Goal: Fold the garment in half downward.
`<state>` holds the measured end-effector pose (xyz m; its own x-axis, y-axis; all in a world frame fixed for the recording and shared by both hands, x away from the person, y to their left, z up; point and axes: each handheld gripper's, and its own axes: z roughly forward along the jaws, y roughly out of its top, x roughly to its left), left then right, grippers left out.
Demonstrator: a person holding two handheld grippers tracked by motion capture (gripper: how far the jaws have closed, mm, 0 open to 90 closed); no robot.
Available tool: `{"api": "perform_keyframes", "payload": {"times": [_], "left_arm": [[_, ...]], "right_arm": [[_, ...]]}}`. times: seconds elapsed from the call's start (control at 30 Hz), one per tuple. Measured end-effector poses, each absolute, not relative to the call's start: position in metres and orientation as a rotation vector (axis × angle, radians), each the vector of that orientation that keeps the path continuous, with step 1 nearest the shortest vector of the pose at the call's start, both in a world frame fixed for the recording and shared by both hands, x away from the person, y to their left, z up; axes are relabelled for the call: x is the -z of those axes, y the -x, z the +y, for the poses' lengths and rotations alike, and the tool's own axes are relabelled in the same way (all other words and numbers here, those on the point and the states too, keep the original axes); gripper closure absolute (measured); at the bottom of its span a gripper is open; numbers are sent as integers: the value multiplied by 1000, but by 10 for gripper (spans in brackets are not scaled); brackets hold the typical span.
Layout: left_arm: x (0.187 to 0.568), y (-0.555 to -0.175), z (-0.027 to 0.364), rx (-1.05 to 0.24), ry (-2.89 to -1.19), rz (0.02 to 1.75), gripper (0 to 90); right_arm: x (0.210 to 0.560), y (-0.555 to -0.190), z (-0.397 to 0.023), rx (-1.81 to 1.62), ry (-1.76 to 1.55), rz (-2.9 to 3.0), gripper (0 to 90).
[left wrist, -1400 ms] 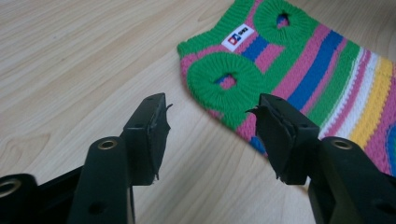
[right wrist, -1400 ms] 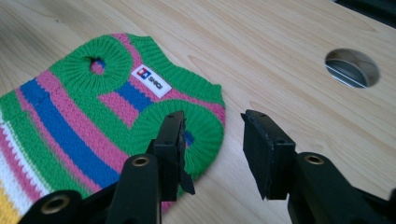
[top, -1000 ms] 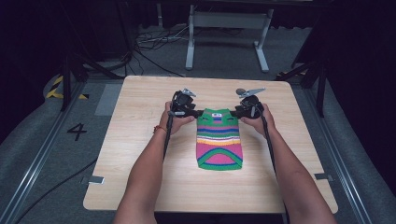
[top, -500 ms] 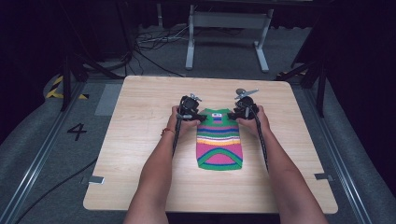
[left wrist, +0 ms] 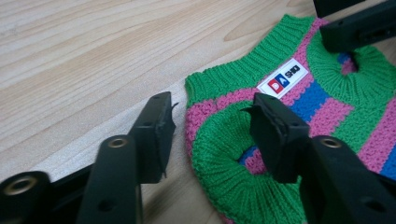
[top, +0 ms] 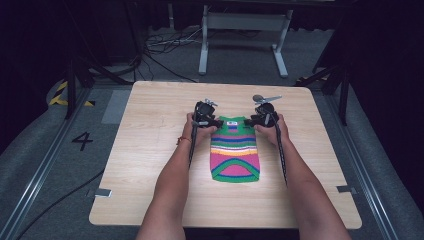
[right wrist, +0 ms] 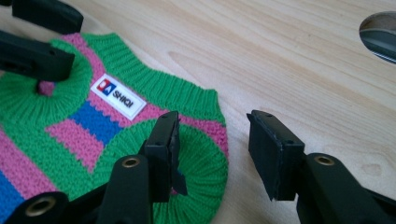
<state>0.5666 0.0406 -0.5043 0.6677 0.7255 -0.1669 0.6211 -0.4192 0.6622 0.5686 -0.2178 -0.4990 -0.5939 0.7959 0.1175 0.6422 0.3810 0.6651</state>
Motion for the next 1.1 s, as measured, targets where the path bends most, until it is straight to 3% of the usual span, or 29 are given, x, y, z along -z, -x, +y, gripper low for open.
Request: {"api": "perform_keyframes", "payload": {"times": [0.23,0.4,0.53,1.1], "left_arm": [[502,-565,36,-200,-2232,967,665],[501,-563,36,-211,-2243,936,762],[499,-560,34,-257,-2252,931,812],[466,-539,41,-352,-2205,775,828]], "right_arm": [[501,-571,-212,-965,-1258,2436,611],[498,-569,-208,-954,-1210,2487,775],[496,-567,-205,-931,-1193,2486,838],[466,-543,-218,-1129,-1066,2440,848]]}}
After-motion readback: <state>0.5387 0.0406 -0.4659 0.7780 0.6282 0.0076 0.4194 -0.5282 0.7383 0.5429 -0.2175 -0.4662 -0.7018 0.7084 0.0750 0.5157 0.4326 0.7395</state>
